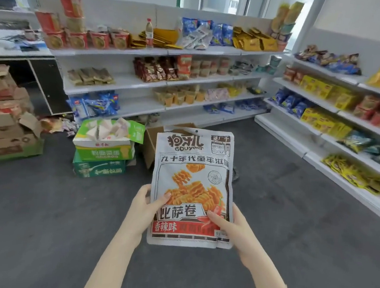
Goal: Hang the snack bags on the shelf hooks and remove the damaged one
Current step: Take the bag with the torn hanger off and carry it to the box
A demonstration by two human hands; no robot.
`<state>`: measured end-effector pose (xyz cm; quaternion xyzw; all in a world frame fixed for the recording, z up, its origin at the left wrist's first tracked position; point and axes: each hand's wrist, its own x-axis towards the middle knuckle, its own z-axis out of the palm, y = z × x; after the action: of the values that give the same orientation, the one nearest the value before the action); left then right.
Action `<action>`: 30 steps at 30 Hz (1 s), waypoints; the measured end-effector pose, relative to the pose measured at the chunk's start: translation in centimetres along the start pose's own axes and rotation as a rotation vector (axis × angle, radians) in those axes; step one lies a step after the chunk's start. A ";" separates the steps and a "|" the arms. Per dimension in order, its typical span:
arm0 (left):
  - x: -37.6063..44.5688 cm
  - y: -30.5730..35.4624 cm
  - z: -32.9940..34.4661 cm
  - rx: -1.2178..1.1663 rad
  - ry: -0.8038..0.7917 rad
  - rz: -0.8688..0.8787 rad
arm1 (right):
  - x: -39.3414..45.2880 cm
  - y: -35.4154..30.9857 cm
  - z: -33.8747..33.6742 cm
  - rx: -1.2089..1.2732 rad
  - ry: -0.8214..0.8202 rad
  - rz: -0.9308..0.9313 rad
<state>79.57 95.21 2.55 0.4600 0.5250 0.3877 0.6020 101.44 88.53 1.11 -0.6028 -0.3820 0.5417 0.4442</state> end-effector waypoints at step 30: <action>88.1 0.7 1.7 0.047 0.119 -0.489 | 93.7 -6.8 -4.8 -0.284 -0.243 0.407</action>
<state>94.27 178.89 -21.00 0.3096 0.6642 0.2444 0.6350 117.68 178.35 -21.79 -0.6540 -0.3755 0.6292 0.1882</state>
